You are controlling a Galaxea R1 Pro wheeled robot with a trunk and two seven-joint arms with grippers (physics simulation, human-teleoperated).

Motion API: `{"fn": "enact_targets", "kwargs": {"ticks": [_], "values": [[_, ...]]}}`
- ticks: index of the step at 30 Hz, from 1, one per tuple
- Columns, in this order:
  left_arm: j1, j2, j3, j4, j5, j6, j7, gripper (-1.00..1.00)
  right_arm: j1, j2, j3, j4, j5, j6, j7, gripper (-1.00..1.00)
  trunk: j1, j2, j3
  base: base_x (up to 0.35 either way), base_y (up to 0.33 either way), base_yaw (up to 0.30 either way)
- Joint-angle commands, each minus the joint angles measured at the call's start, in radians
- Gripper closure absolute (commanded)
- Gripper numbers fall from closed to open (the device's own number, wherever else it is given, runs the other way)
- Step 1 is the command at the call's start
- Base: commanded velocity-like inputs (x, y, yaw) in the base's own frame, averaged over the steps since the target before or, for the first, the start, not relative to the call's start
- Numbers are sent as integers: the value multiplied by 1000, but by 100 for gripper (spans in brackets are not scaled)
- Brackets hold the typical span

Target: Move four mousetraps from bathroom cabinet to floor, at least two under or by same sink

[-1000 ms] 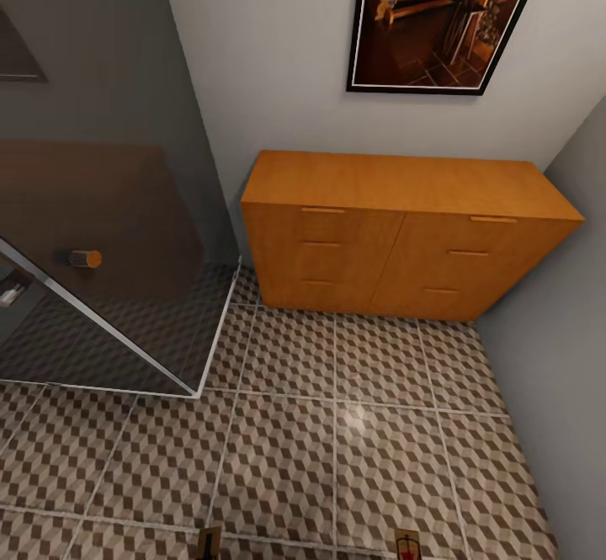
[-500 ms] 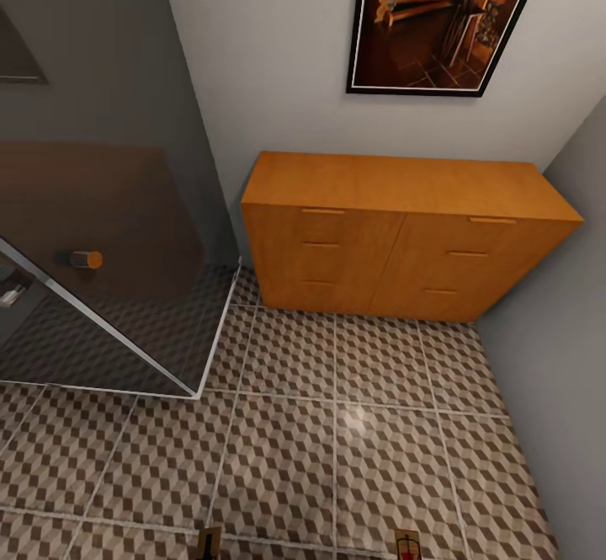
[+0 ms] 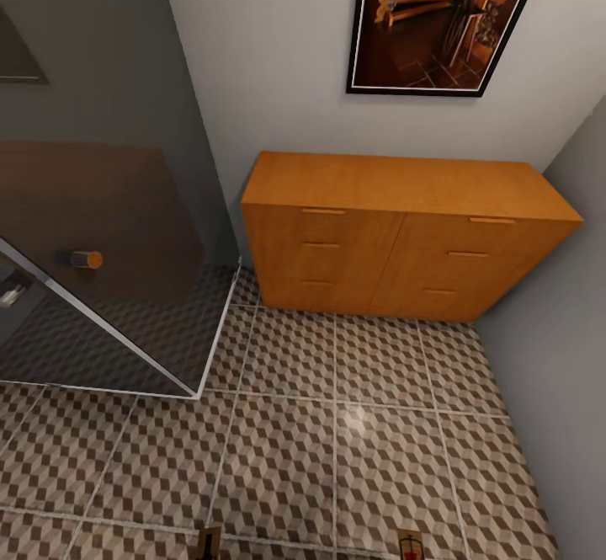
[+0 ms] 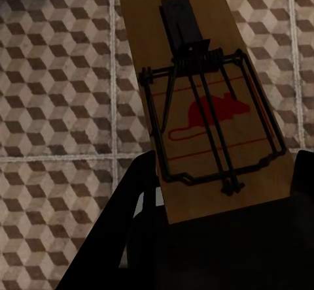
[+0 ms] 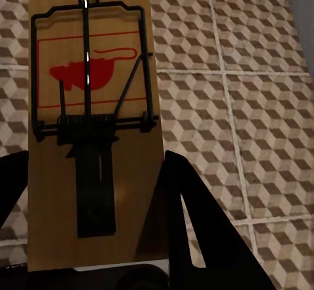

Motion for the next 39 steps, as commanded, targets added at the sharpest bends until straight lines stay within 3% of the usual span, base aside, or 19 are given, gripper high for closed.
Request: {"fn": "enact_targets", "kwargs": {"ticks": [1, 14, 39], "values": [[-1, -1, -9, 4, 5, -5, 4, 100, -1, 0, 9, 1, -12, -4, 3, 100, 0, -1, -1, 0, 0, 0], [-1, -1, -9, 4, 5, -6, 4, 100, -1, 12, 8, 0, -15, -4, -2, 100, 0, -1, 2, 0, 0, 0], [-1, -1, -9, 4, 5, -5, 4, 100, 0, 10, 7, 1, -15, -4, -2, 100, 0, -1, 42, 0, 0, 0]]}}
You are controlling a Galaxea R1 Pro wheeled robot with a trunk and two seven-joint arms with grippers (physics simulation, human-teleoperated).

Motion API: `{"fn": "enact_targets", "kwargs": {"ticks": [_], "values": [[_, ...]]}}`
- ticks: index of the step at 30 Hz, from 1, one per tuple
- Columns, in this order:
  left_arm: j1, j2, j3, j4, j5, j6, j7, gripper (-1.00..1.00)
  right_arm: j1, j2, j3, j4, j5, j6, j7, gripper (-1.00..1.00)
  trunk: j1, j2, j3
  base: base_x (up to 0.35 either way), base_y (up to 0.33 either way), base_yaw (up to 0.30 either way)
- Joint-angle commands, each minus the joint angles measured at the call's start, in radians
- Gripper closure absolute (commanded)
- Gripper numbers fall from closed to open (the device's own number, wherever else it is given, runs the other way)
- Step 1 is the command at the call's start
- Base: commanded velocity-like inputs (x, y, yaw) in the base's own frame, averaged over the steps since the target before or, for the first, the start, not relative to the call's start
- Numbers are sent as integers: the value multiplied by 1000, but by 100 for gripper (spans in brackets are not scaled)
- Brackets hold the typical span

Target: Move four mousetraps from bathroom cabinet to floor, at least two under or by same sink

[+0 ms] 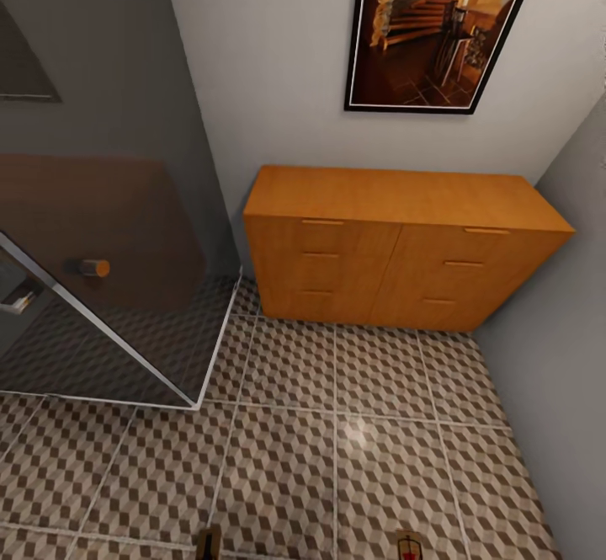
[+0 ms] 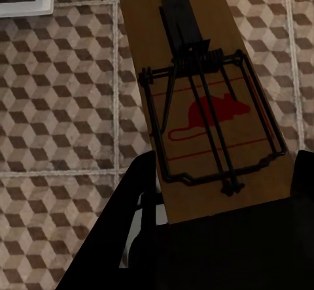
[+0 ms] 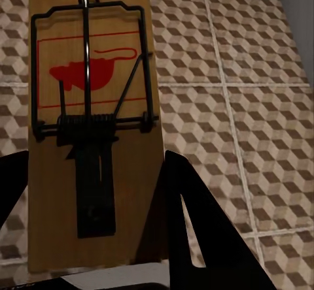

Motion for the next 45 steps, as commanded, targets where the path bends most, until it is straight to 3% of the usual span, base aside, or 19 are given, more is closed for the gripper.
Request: {"fn": "enact_targets", "kwargs": {"ticks": [1, 45], "values": [[-1, -1, -9, 4, 5, -5, 4, 100, -1, 0, 9, 1, -12, -4, 3, 100, 0, -1, 1, 0, 0, 0], [-1, -1, -9, 4, 5, -5, 4, 100, -1, 2, 9, 0, -12, -4, 4, 100, 0, -1, 72, 0, 0, 0]]}}
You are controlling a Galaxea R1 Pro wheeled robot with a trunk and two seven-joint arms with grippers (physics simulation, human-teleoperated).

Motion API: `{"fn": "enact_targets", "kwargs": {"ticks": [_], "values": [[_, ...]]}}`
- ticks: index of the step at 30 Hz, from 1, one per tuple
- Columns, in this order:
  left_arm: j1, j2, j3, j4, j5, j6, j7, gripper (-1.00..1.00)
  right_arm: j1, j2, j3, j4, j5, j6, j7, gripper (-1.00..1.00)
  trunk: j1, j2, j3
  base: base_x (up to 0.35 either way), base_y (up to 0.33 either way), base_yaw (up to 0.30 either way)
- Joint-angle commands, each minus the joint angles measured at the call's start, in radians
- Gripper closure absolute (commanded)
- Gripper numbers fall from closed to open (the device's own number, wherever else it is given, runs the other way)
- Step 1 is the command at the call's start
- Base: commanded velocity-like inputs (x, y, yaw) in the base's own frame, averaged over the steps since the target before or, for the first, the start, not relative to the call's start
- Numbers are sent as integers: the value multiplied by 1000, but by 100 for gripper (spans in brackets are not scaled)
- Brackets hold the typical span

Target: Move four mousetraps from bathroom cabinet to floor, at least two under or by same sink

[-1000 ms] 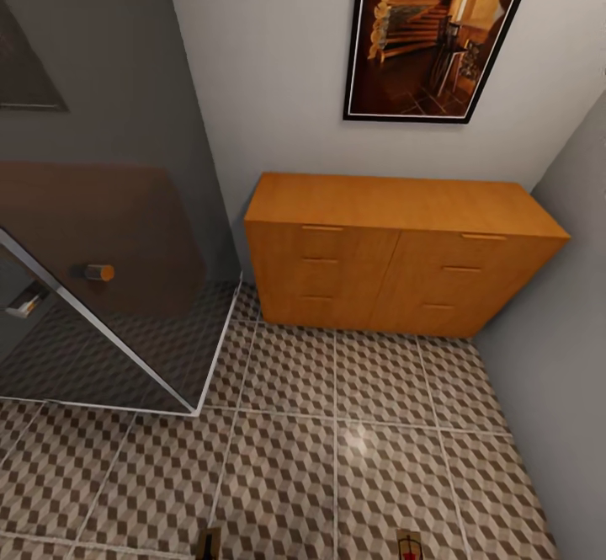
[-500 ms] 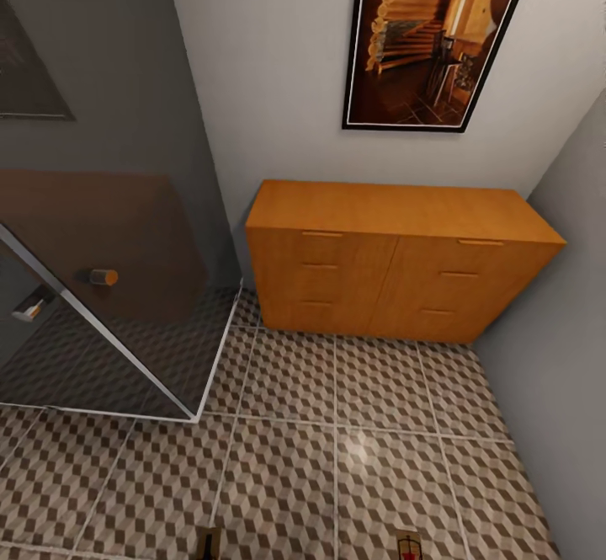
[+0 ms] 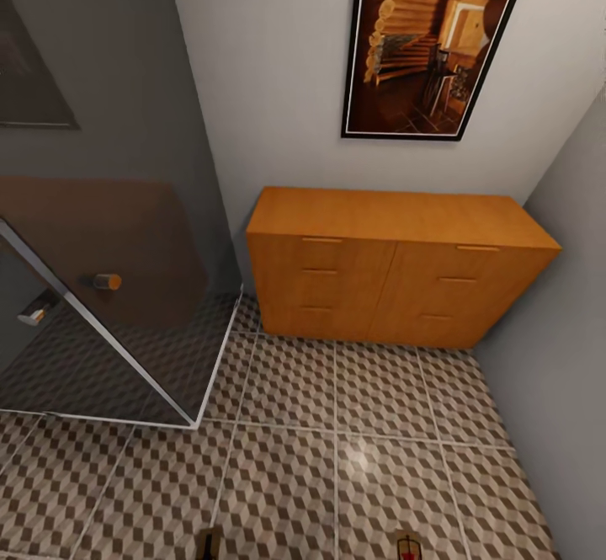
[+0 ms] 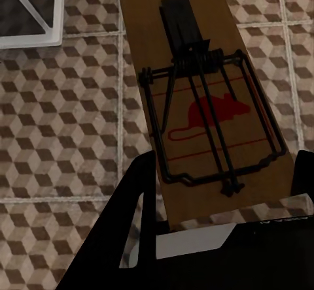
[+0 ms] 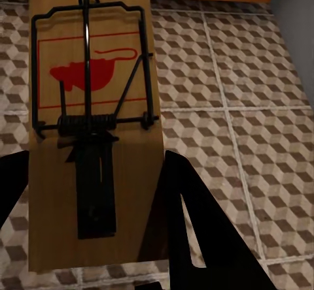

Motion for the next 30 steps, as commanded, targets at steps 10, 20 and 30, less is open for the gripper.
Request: {"fn": "enact_targets", "kwargs": {"ticks": [10, 20, 30], "values": [[-2, -1, -9, 4, 5, -6, 5, 100, 0, -1, 9, 1, -12, -4, 2, 100, 0, -1, 15, 0, 0, 0], [-2, -1, -9, 4, 5, -6, 4, 100, 0, 0, 9, 1, -12, -4, 2, 100, 0, -1, 31, 0, 0, 0], [-2, -1, -9, 4, 5, -6, 4, 100, 0, 1, 9, 1, -12, -4, 4, 100, 0, -1, 48, 0, 0, 0]]}}
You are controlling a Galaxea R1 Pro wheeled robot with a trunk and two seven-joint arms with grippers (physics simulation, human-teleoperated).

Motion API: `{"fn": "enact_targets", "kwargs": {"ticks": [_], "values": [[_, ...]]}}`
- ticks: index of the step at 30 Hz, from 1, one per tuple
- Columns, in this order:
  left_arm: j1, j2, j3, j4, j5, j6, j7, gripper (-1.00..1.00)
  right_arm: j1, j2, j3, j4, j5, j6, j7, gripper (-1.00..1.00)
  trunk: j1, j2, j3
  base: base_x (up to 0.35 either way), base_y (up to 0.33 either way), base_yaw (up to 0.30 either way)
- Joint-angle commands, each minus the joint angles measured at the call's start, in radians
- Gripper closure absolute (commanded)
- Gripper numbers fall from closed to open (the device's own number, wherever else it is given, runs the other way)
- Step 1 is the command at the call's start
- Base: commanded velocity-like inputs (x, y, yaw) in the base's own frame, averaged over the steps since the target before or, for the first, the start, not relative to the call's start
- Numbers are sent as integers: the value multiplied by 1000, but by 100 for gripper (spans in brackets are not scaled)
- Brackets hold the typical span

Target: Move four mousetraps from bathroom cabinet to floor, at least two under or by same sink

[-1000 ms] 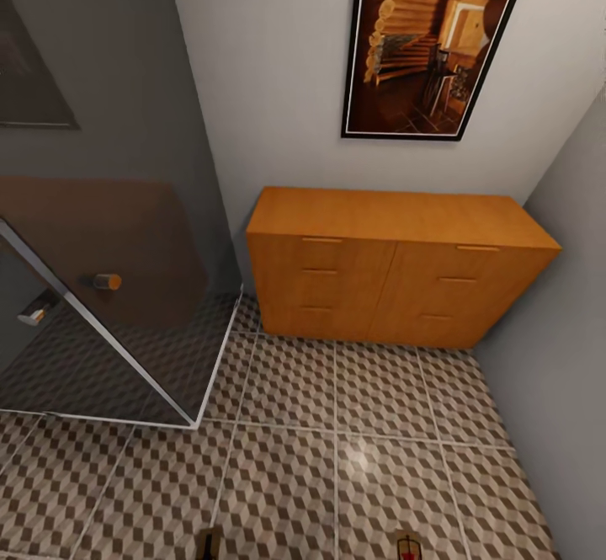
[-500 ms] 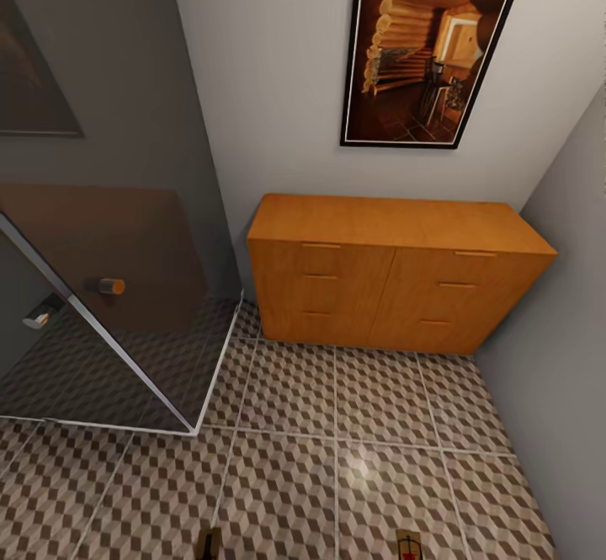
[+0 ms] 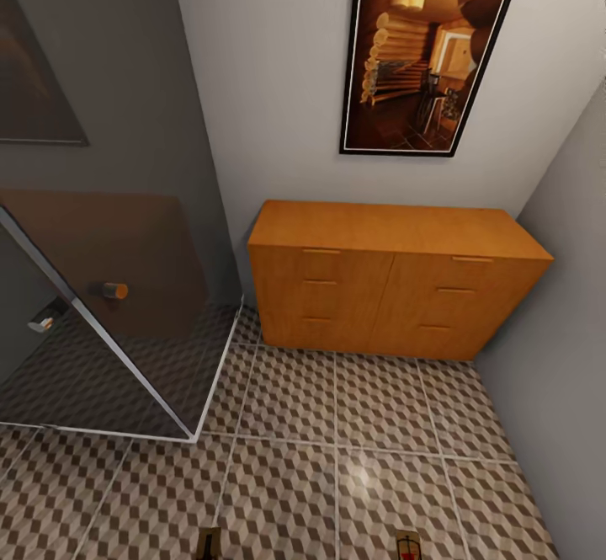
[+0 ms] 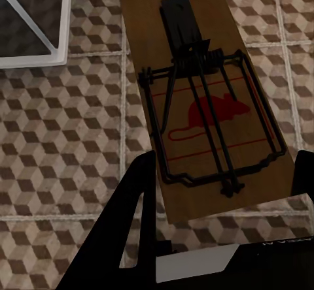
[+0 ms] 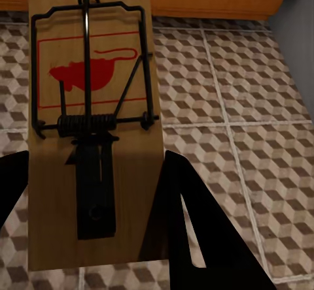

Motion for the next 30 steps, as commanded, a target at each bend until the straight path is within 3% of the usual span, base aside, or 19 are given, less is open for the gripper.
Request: {"fn": "enact_targets", "kwargs": {"ticks": [1, 30], "values": [[-2, -1, -9, 4, 5, -6, 4, 100, -1, 0, 9, 1, -12, -4, 3, 100, 0, -1, 0, 0, 0, 0], [-2, -1, -9, 4, 5, -5, 4, 100, -1, 0, 9, 0, -12, -4, 2, 100, 0, -1, 48, 0, 0, 0]]}}
